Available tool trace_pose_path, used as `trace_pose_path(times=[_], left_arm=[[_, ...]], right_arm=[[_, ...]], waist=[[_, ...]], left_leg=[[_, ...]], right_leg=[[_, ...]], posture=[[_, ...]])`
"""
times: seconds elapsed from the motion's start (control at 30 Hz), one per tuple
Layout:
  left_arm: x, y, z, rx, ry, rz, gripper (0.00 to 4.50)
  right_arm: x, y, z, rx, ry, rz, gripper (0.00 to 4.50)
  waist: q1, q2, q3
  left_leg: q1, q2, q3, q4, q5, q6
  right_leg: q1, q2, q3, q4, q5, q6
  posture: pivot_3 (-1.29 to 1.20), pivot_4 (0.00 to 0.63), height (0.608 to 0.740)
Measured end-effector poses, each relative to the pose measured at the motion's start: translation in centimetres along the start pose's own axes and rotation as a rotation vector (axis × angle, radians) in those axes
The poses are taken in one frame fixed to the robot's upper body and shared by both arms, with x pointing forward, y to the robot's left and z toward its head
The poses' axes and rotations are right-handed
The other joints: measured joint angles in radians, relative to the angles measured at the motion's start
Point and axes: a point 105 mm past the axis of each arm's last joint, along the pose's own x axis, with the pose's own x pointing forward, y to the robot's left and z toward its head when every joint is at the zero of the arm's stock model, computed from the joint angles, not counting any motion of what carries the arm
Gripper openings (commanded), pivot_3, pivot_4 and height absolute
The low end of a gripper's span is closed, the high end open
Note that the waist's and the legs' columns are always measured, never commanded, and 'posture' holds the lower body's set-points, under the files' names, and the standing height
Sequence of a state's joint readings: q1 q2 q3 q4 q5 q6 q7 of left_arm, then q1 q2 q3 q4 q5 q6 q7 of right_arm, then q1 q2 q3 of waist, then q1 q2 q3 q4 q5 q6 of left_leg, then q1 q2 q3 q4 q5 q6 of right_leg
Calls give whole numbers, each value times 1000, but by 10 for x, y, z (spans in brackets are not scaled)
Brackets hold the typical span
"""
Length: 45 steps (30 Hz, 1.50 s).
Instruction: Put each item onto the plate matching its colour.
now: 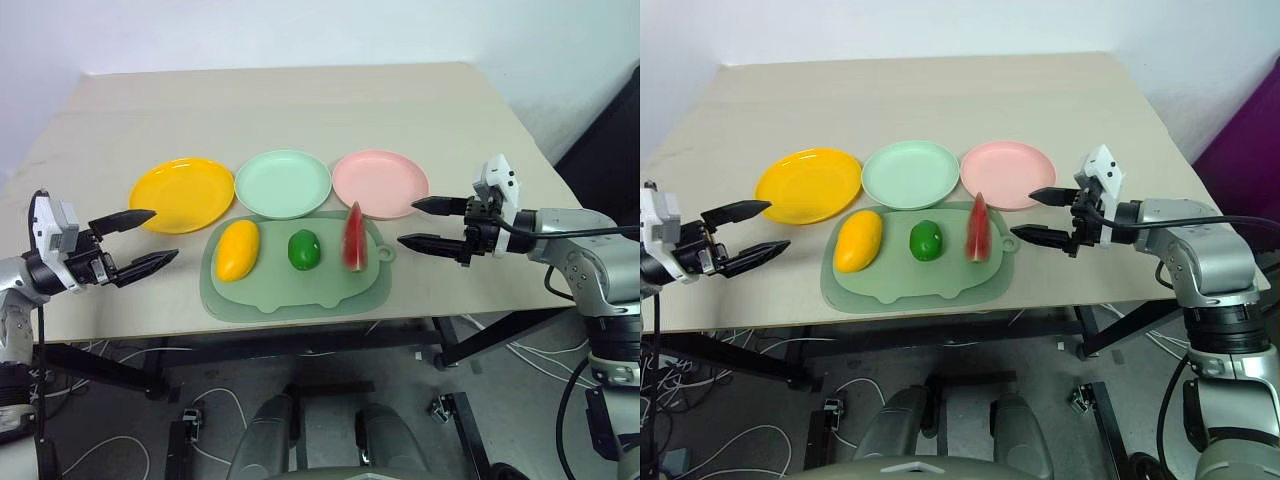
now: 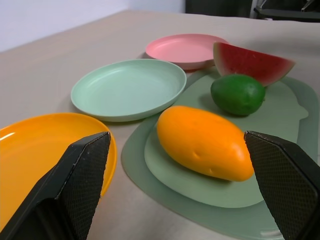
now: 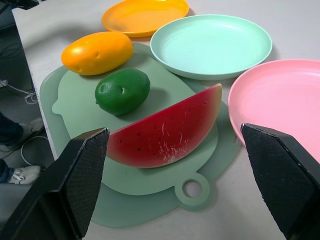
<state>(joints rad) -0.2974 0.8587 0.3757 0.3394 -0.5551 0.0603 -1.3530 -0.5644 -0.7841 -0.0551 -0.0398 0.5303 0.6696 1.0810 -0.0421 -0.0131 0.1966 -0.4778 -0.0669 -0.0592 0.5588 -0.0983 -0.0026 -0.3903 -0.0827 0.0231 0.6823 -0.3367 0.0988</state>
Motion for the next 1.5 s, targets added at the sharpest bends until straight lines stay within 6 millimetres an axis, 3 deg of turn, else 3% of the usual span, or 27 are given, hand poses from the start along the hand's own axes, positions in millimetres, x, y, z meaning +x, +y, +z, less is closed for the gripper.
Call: trace_pose_path(times=[0.57, 0.97, 1.1, 1.5], left_arm=[[1, 4, 2, -3, -14, -12, 4500], [-22, -6, -12, -15, 37, -18, 4500], [-21, -8, -15, -20, 29, -17, 4500], [-20, -11, -13, 5, 28, -44, 4500]], right_arm=[[0, 4, -3, 12, 2, -22, 4486], [-3, 9, -7, 32, 26, 0, 4486], [-7, 11, -18, 53, 52, 5, 4486], [-8, 8, -12, 46, 38, -18, 4486]], waist=[[0, 0, 0], [2, 0, 0], [2, 0, 0], [-1, 0, 0]], left_leg=[[0, 0, 0, 0, 0, 0], [0, 0, 0, 0, 0, 0], [0, 0, 0, 0, 0, 0], [0, 0, 0, 0, 0, 0]], right_leg=[[0, 0, 0, 0, 0, 1], [0, -1, 0, 0, 0, 0], [0, -1, 0, 0, 0, 0], [0, 0, 0, 0, 0, 0]], posture=[[0, 150, 737], [0, 150, 737], [0, 150, 737], [0, 150, 737]])
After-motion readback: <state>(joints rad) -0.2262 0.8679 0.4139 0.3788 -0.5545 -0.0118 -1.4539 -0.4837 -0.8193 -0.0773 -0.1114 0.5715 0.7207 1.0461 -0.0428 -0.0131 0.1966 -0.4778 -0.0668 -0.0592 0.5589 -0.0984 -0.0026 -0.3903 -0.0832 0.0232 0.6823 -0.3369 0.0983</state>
